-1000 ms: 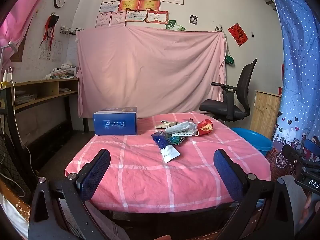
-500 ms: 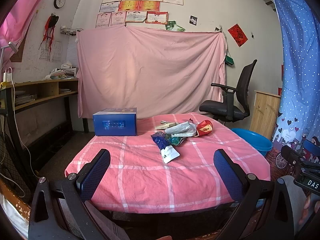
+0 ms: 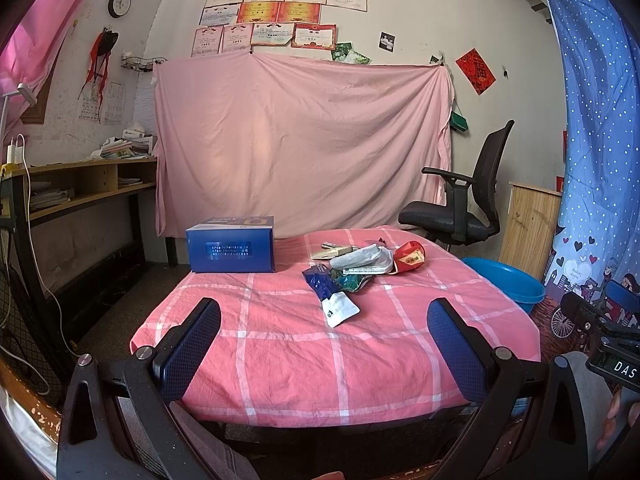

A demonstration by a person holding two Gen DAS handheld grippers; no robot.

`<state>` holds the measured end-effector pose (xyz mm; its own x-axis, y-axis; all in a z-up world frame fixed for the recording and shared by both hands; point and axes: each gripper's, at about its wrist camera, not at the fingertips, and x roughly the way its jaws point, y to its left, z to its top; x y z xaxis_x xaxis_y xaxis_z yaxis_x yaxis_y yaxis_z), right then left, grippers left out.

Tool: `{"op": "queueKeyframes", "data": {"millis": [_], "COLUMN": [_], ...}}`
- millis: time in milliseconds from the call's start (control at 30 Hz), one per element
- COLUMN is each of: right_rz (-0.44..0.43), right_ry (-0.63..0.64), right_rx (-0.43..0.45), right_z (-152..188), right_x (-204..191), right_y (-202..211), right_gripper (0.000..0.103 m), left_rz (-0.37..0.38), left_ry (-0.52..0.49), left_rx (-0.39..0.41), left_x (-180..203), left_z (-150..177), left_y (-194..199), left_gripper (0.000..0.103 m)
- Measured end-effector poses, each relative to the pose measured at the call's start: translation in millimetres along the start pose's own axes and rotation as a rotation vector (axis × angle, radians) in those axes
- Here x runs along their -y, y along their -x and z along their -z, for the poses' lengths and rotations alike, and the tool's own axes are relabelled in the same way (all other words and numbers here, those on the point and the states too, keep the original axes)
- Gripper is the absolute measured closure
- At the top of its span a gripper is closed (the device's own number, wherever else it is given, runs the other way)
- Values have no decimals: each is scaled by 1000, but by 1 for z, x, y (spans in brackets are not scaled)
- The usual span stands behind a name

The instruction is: Collect trash

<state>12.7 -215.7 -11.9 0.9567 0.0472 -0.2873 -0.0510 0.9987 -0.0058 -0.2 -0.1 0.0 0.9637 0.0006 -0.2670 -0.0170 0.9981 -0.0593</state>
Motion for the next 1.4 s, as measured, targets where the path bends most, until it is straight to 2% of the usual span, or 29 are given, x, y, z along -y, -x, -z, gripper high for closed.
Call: {"op": "queueKeyframes", "data": {"millis": [1400], "right_rz": [0], "right_ry": [3], "right_rx": [-5], "right_z": [0], "right_x": [2], "right_y": [0], "right_gripper": [0], "left_rz": [0], "left_ry": [0], "left_rx": [4], "left_x": [0], "left_z": [0], "left_y": [0], "left_gripper": [2]}}
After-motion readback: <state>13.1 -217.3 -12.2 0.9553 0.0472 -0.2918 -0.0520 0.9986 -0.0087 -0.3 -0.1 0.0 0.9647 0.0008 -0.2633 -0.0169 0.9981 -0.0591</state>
